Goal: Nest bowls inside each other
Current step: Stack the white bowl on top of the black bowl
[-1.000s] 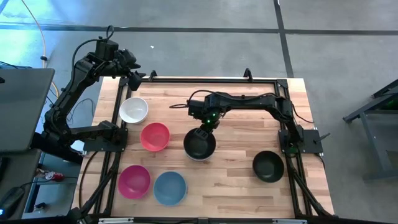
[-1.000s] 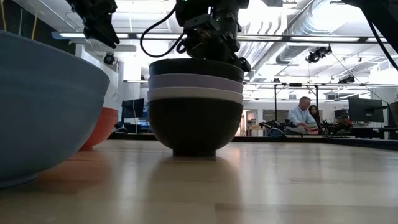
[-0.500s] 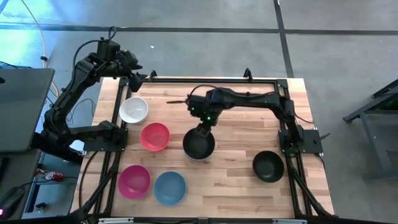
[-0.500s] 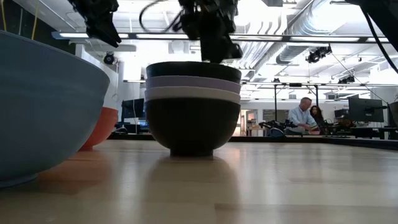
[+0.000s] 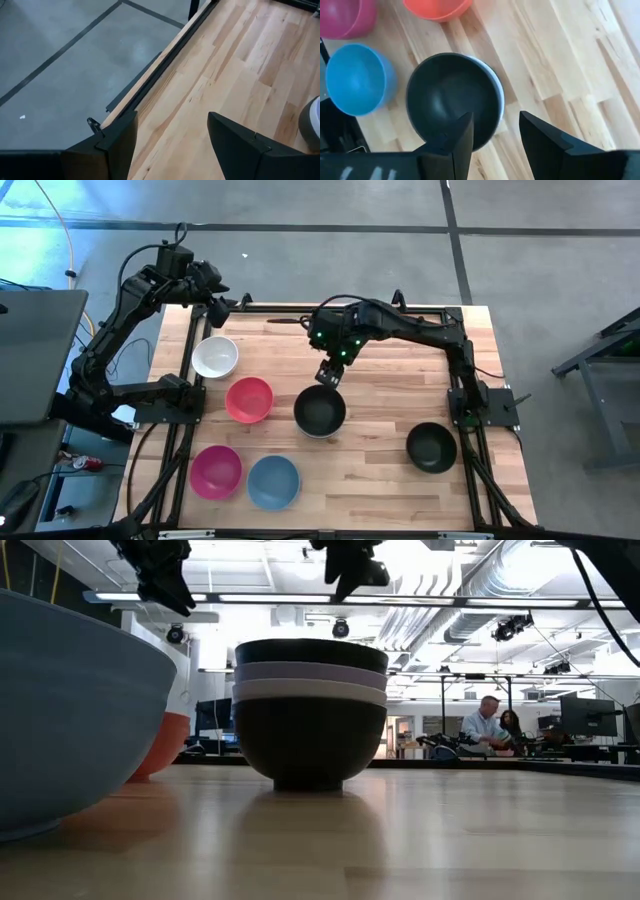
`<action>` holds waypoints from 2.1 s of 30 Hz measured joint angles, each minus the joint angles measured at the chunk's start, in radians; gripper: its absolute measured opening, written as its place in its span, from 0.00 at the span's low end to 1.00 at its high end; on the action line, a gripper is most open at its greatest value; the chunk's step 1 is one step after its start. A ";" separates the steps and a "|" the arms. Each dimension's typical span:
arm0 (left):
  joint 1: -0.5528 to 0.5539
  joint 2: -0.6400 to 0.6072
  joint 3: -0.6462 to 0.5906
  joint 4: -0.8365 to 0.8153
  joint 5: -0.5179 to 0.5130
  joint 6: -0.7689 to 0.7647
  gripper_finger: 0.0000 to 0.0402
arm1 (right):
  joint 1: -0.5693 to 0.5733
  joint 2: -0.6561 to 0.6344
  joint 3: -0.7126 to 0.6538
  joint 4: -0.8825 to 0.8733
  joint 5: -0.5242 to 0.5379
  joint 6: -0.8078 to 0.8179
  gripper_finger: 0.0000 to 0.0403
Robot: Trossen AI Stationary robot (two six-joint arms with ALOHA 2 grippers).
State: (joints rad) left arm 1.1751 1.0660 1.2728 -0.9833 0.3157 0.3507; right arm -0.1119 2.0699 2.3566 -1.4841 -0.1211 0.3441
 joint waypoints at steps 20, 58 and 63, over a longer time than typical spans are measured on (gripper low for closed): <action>-0.196 0.145 0.000 -0.282 -0.442 -0.080 0.57 | -0.009 -0.105 -0.021 -0.066 0.056 -0.368 0.38; -0.219 0.678 -0.050 -0.377 -0.627 0.069 0.52 | -0.005 -0.184 -0.023 -0.067 -0.178 -0.638 0.38; -0.229 0.693 -0.077 -0.349 -0.645 0.077 0.52 | -0.005 -0.184 -0.023 -0.053 -0.178 -0.638 0.38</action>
State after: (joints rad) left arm 0.9463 1.7594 1.1959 -1.3327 -0.3289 0.4274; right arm -0.1173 1.8862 2.3337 -1.5367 -0.2989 -0.2935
